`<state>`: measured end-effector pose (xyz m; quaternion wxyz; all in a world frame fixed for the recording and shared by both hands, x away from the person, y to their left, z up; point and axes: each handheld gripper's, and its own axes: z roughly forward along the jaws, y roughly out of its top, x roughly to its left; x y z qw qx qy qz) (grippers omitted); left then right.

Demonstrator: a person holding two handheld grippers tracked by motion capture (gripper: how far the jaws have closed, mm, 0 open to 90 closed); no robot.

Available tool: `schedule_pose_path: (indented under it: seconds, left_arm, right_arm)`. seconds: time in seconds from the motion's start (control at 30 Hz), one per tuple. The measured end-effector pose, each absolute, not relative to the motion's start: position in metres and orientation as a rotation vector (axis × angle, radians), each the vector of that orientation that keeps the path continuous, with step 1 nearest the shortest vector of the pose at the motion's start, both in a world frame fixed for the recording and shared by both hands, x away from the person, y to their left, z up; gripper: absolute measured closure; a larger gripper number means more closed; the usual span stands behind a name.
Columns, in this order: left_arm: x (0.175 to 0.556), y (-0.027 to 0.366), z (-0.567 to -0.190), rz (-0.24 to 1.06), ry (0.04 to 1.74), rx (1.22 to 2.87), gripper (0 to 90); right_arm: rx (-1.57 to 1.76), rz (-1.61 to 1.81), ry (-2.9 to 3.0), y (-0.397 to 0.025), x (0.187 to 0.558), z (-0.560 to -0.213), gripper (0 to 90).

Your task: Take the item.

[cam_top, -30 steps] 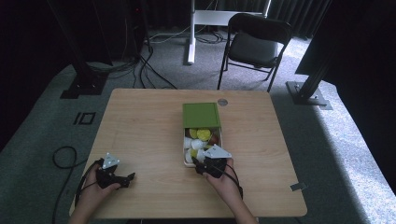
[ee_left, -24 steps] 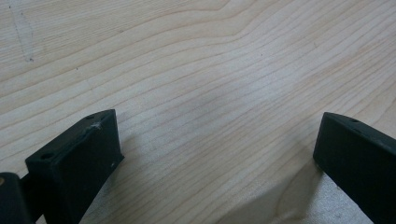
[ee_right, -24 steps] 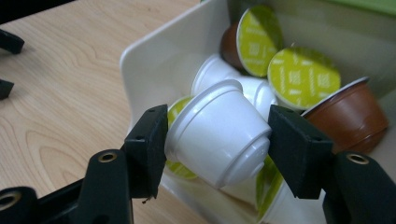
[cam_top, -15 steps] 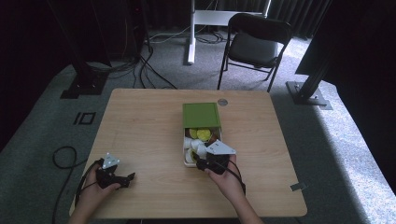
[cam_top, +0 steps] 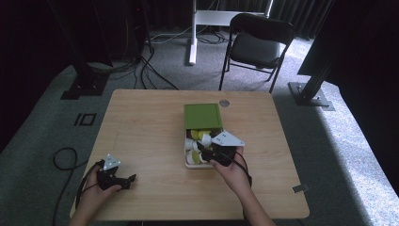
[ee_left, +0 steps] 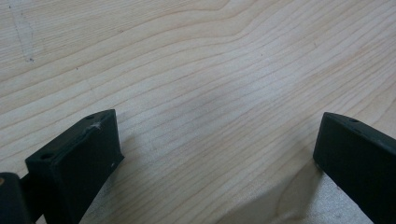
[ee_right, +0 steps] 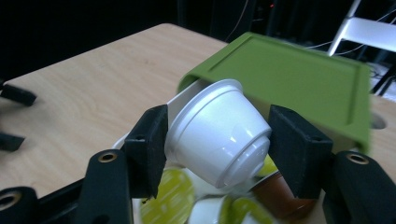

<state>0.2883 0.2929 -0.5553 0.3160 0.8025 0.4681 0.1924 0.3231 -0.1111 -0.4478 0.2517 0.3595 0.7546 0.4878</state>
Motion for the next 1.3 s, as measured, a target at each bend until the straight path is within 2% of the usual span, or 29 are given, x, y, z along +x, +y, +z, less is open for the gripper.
schedule_pose_path:
  seconds: [0.27,0.6,0.93,1.3]
  left_arm:
    - [0.288,0.293,-0.555,0.508,1.231,2.115,1.7]
    - [0.288,0.293,-0.555,0.509,1.231,2.114,1.7]
    - [0.288,0.293,-0.555,0.508,1.232,2.113,1.7]
    - [0.288,0.293,-0.555,0.508,1.231,2.115,1.7]
  right_arm:
    - [1.0,1.333,1.941,-0.133,0.334,-0.434,39.9]
    - [1.049,1.287,1.837,-0.171,0.354,-0.434,39.9]
    - [1.125,1.198,1.819,-0.203,0.374,-0.451,40.0]
    - [1.189,1.149,1.801,-0.219,0.391,-0.482,39.9]
